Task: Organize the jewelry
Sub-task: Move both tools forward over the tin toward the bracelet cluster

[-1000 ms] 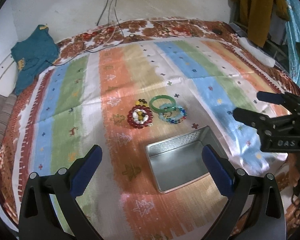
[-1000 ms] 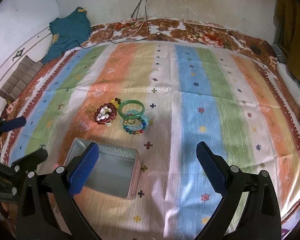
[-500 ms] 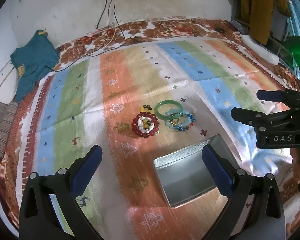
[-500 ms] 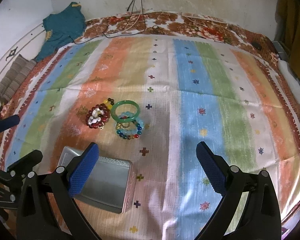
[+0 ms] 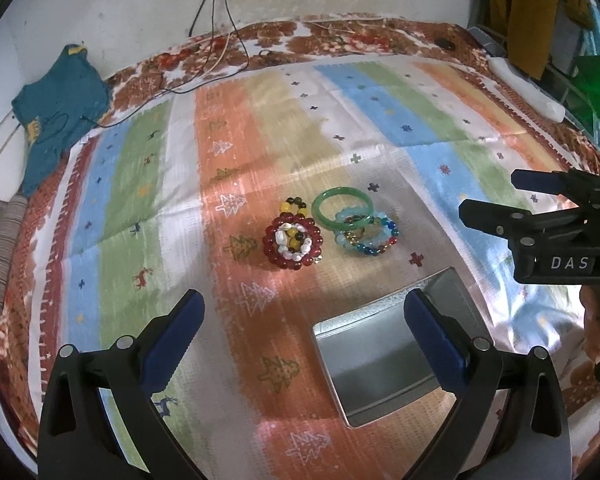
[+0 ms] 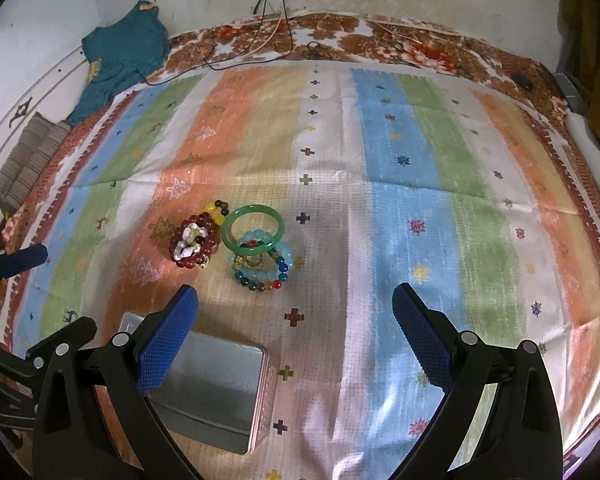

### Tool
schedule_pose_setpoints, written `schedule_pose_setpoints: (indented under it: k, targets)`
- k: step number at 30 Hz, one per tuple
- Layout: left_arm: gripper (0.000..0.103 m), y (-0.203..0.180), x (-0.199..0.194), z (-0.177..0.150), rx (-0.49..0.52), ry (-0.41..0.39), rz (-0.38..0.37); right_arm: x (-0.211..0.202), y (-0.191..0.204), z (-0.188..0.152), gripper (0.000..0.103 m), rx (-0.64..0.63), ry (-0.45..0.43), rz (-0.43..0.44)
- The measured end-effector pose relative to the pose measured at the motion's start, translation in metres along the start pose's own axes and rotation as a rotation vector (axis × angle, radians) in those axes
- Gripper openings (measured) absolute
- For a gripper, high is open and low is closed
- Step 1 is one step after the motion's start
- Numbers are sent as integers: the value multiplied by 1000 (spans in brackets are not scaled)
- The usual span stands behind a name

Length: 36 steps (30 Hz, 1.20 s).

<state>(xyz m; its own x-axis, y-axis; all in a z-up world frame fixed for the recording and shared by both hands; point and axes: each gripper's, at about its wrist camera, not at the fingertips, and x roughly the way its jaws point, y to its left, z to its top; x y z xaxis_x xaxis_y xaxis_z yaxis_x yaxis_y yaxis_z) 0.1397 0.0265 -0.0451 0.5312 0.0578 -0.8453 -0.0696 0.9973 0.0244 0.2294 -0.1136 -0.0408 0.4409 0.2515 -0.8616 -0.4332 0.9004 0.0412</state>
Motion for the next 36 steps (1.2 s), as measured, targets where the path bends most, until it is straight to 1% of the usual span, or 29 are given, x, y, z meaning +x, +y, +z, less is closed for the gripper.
schedule_pose_setpoints:
  k: [8,14,23,27,31,36]
  targets:
    - [97,3,12,6,12,39,11,14,-2,8,98,9,27,4]
    - [97,10,21,10,-11,71,-7,26,0,13,98,9,52,3]
    - [97,9,33,17,4,97,-21,45,2,20,98,4,89,-4]
    - [92,9,41,21,14,115,-21,54,4,22,98,-2,108,-12]
    - [90,10,52,23,25,141,-5,66,3,25,98,3,127,-19]
    - [87,10,63,28,35,160,-10,79,4,30,98,10,144,-14]
